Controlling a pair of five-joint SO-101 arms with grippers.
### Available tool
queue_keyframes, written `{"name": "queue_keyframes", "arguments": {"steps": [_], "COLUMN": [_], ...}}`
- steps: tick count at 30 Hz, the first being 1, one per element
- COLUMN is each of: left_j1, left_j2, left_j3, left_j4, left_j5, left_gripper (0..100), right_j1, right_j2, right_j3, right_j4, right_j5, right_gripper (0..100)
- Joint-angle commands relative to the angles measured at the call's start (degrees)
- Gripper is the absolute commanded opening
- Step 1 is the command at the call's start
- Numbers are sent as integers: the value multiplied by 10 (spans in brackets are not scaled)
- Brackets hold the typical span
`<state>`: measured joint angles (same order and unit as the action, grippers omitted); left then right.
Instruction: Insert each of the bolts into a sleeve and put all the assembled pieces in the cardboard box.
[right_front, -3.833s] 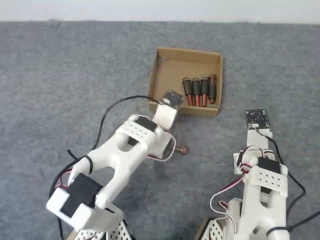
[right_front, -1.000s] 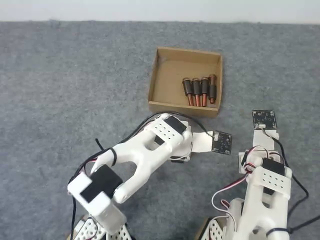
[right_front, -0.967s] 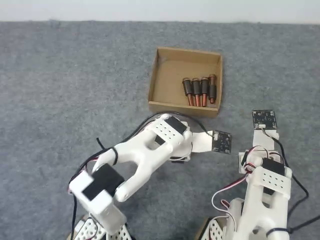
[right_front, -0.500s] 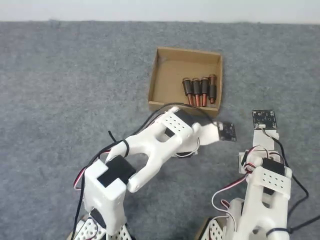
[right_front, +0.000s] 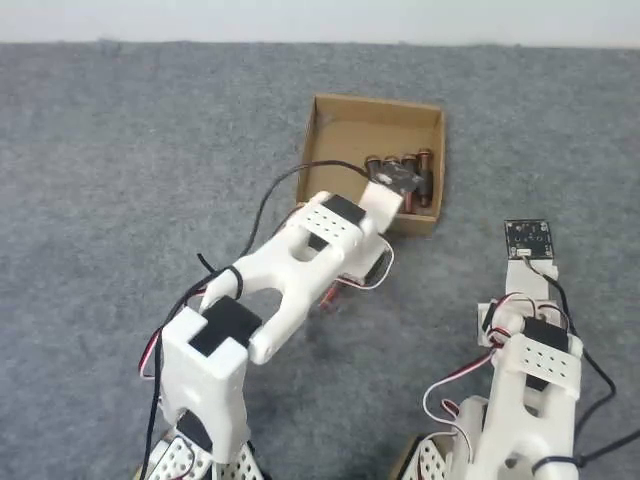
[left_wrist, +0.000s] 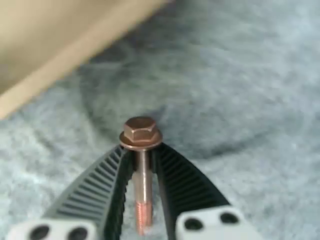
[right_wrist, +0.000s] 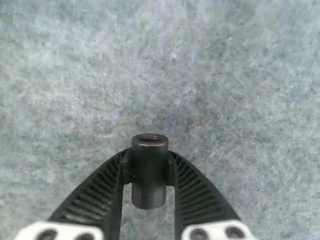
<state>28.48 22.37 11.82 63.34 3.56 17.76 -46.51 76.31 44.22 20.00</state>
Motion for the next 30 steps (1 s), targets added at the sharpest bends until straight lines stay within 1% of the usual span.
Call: {"name": "queue_keyframes", "arguments": {"steps": [1,4,9,13,16,19,28,30], "left_j1": [-21,-22,-33,-56,-76,-106,-232,-263], "left_j2": [-20,-69,-178,-232,-239,-241,-245,-245], "left_j3": [-26,16,125,172,190,200,220,226], "left_j4": [-11,-19,-77,-80,-80,-80,-89,-94], "left_j5": [26,26,28,28,28,28,27,27], "left_gripper": [10,10,11,12,12,12,11,11], "right_j1": [-7,-7,-7,-8,-22,-22,-24,-43], "right_j2": [-22,-22,-22,-22,-22,-22,-22,-22], "right_j3": [-6,-6,-5,-5,-4,-4,-4,-4], "right_j4": [-11,-11,-11,-11,-11,-11,-11,-11], "right_j5": [7,7,5,4,4,4,3,3], "right_gripper": [7,7,7,7,7,7,7,7]}}
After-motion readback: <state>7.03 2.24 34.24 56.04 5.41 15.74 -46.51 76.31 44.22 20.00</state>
